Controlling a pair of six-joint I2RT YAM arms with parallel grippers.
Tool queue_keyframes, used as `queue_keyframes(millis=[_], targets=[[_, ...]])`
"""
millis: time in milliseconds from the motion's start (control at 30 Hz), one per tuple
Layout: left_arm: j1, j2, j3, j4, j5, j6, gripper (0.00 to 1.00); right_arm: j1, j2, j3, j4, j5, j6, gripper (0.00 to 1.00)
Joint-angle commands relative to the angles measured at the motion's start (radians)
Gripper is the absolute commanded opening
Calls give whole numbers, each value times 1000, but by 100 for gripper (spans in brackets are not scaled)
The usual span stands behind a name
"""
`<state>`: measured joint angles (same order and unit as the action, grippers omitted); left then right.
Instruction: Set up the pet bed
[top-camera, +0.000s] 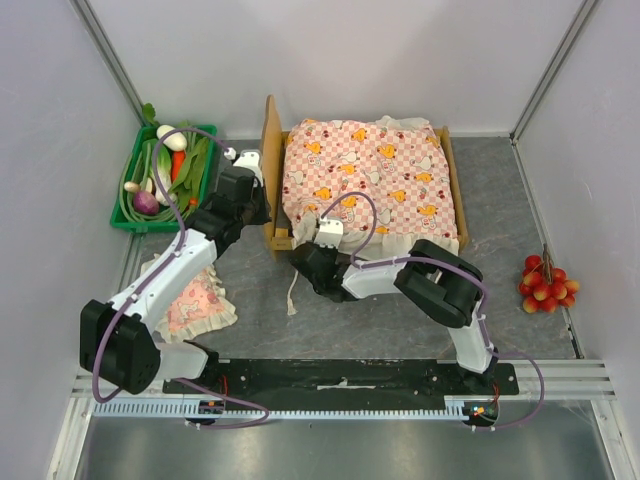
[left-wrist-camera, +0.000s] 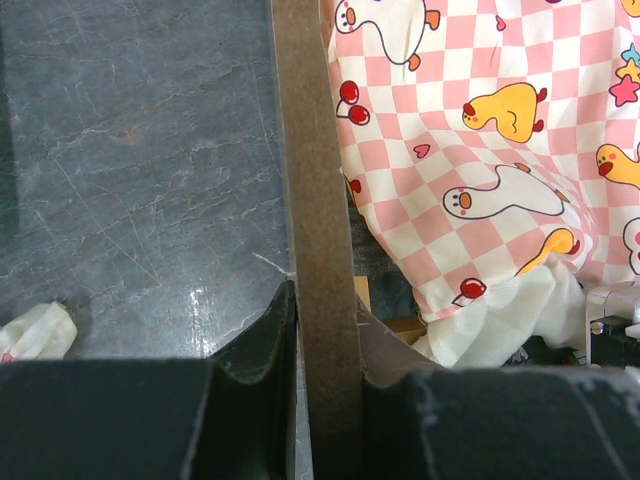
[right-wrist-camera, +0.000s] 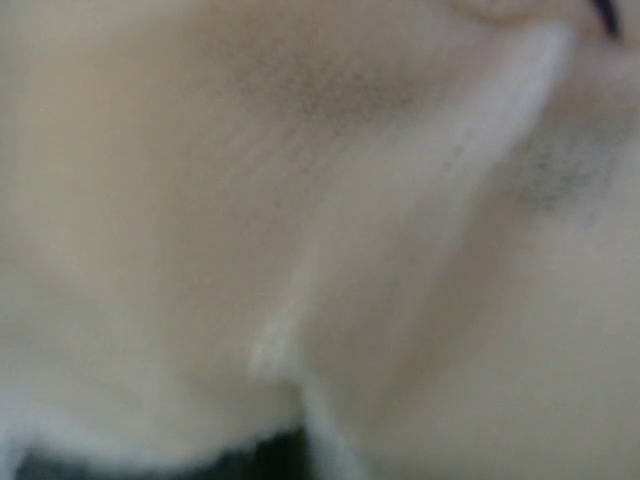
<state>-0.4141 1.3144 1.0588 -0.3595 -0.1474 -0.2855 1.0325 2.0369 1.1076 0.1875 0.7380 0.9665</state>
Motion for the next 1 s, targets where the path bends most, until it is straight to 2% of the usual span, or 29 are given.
queue_keyframes(millis=[0, 100, 267, 367, 433, 500, 533, 600, 633, 767, 967], targets=[[8, -20, -43, 5, 169, -15, 2, -3, 51, -63, -261, -72, -96, 0], [14, -30, -49, 7, 175, -12, 2, -2, 20, -92, -253, -124, -146, 0], [24, -41, -56, 1, 183, -11, 2, 0, -85, -231, -195, -261, -268, 0], [23, -52, -63, 5, 193, -35, 2, 1, -171, -317, -129, -395, -344, 0], [26, -61, -74, 10, 198, -52, 2, 8, -210, -374, -64, -539, -392, 0], [26, -66, -86, 22, 200, -79, 2, 17, -251, -396, -60, -589, -431, 0], [26, -70, -91, 27, 198, -90, 2, 24, -259, -400, -31, -673, -452, 0], [26, -70, -100, 34, 190, -121, 2, 31, -273, -385, -39, -713, -488, 0], [26, -73, -103, 37, 189, -130, 2, 37, -273, -378, -31, -786, -514, 0], [26, -64, -105, 45, 180, -159, 2, 61, -270, -324, -71, -864, -584, 0], [26, -69, -98, 42, 178, -159, 2, 86, -313, -362, -105, -838, -598, 0]])
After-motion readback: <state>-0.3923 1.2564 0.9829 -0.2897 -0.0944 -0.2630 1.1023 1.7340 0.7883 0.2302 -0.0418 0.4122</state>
